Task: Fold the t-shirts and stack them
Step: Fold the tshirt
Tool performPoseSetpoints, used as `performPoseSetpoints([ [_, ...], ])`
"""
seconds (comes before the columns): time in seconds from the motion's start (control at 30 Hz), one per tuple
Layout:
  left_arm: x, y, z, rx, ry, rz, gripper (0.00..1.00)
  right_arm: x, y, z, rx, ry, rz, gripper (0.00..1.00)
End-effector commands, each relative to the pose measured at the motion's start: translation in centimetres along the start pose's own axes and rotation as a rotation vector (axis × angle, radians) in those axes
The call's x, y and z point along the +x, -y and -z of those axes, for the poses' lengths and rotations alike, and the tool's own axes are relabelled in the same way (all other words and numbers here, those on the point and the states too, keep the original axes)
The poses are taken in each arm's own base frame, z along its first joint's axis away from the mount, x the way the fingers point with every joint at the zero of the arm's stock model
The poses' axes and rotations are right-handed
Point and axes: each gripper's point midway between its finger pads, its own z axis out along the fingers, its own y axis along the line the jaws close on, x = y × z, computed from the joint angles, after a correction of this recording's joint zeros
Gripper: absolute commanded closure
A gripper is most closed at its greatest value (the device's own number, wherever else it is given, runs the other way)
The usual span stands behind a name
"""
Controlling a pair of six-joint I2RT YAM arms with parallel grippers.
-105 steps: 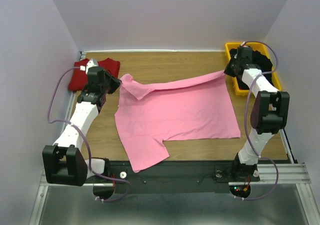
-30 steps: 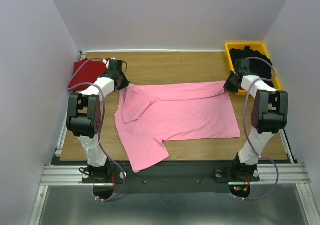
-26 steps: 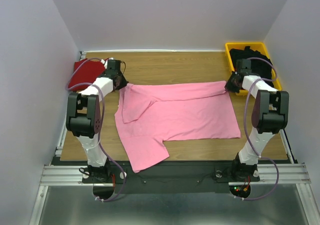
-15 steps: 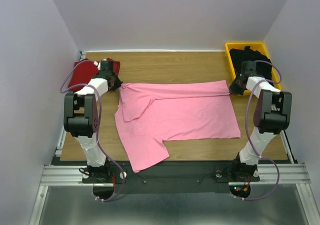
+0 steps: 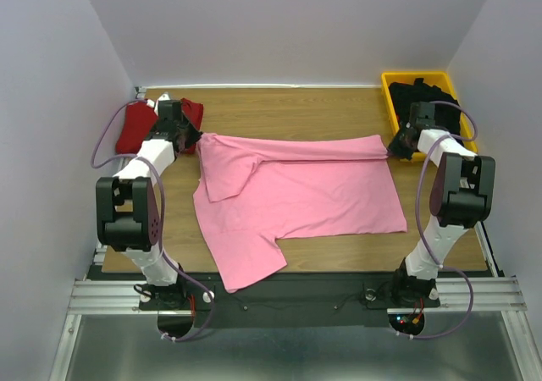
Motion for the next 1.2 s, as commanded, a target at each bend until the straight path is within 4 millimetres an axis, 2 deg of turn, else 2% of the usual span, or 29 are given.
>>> performPoseSetpoints([
  [0.0, -2.6, 1.2, 1.8, 0.081, 0.111, 0.058, 0.97, -3.3, -0.4, 1.8, -0.013, 0.095, -0.006, 0.99],
  [0.03, -1.3, 0.5, 1.6, 0.071, 0.090, 0.076, 0.96, -3.0, -0.2, 1.6, -0.009, 0.087, -0.008, 0.99],
  [0.13, 0.6, -1.0, 0.8, 0.042, 0.062, 0.099, 0.94, -2.1, 0.2, 0.6, 0.005, 0.061, -0.011, 0.99],
  [0.2, 2.0, -1.9, -0.1, 0.021, 0.034, 0.103, 0.93, -1.6, -0.3, 0.2, -0.023, 0.034, -0.013, 0.99],
  [0.3, 3.0, -2.5, -1.3, 0.006, 0.008, 0.105, 0.87, -1.4, -0.5, -0.6, -0.037, 0.017, -0.013, 0.99],
  [0.4, 2.8, -2.4, -1.7, 0.009, 0.009, 0.103, 0.79, -1.2, -0.6, -1.2, -0.041, 0.003, -0.008, 0.96],
  [0.43, 2.4, -2.1, -1.7, 0.015, 0.016, 0.099, 0.73, -1.4, -0.8, -1.1, -0.048, 0.007, -0.007, 0.95],
  [0.47, 2.1, -2.0, -1.6, 0.016, 0.025, 0.093, 0.68, -1.5, -0.8, -1.1, -0.051, 0.007, -0.004, 0.92],
  [0.5, 1.7, -1.8, -1.4, 0.020, 0.036, 0.087, 0.64, -1.7, -1.1, -0.8, -0.058, 0.014, -0.001, 0.80],
  [0.53, 0.9, -1.4, -0.8, 0.033, 0.057, 0.069, 0.53, -1.8, -1.3, -0.5, -0.070, 0.017, 0.001, 0.73],
  [0.57, 0.5, -1.1, -0.4, 0.040, 0.069, 0.058, 0.47, -2.3, -1.7, 0.2, -0.081, 0.033, 0.008, 0.61],
  [0.6, -0.4, -0.6, 0.7, 0.054, 0.089, 0.046, 0.34, -2.5, -1.9, 0.6, -0.088, 0.042, 0.011, 0.56],
  [0.63, -0.7, -0.4, 1.2, 0.054, 0.100, 0.017, 0.28, -2.6, -2.3, 1.1, -0.096, 0.052, 0.020, 0.47],
  [0.7, -1.7, 0.3, 3.2, 0.071, 0.133, -0.010, 0.19, -2.9, -3.1, 2.3, -0.114, 0.075, 0.031, 0.39],
  [0.73, -1.2, 0.3, 3.8, 0.067, 0.121, -0.036, 0.16, -3.4, -3.7, 3.5, -0.130, 0.101, 0.041, 0.35],
  [0.83, -0.5, 0.1, 6.0, 0.053, 0.133, -0.064, 0.16, -3.5, -5.5, 5.7, -0.167, 0.140, 0.076, 0.33],
  [0.87, 0.3, -0.3, 6.5, 0.033, 0.120, -0.075, 0.16, -3.3, -6.1, 6.2, -0.182, 0.144, 0.089, 0.33],
  [0.9, 0.9, -0.3, 7.5, 0.032, 0.115, -0.092, 0.18, -2.4, -7.4, 6.6, -0.203, 0.137, 0.121, 0.33],
  [0.97, 2.9, -1.4, 7.9, 0.005, 0.087, -0.114, 0.19, -1.5, -9.0, 7.6, -0.239, 0.139, 0.163, 0.33],
  [1.0, 3.6, -1.6, 8.2, 0.001, 0.077, -0.125, 0.20, -0.3, -10.4, 8.0, -0.264, 0.128, 0.193, 0.33],
  [1.03, 5.0, -2.1, 8.7, -0.004, 0.054, -0.141, 0.21, 0.5, -11.2, 8.3, -0.291, 0.111, 0.203, 0.35],
  [1.07, 5.7, -2.2, 8.9, -0.003, 0.043, -0.147, 0.23, 1.2, -12.1, 8.5, -0.315, 0.099, 0.220, 0.35],
  [1.1, 6.5, -2.5, 9.0, -0.007, 0.032, -0.152, 0.24, 1.8, -13.1, 8.6, -0.339, 0.088, 0.233, 0.39],
  [1.13, 7.7, -2.8, 9.1, -0.009, 0.011, -0.160, 0.26, 3.4, -15.4, 9.3, -0.387, 0.072, 0.278, 0.41],
  [1.17, 8.4, -2.9, 9.0, -0.012, 0.001, -0.163, 0.27, 4.3, -16.7, 9.6, -0.411, 0.064, 0.307, 0.44],
])
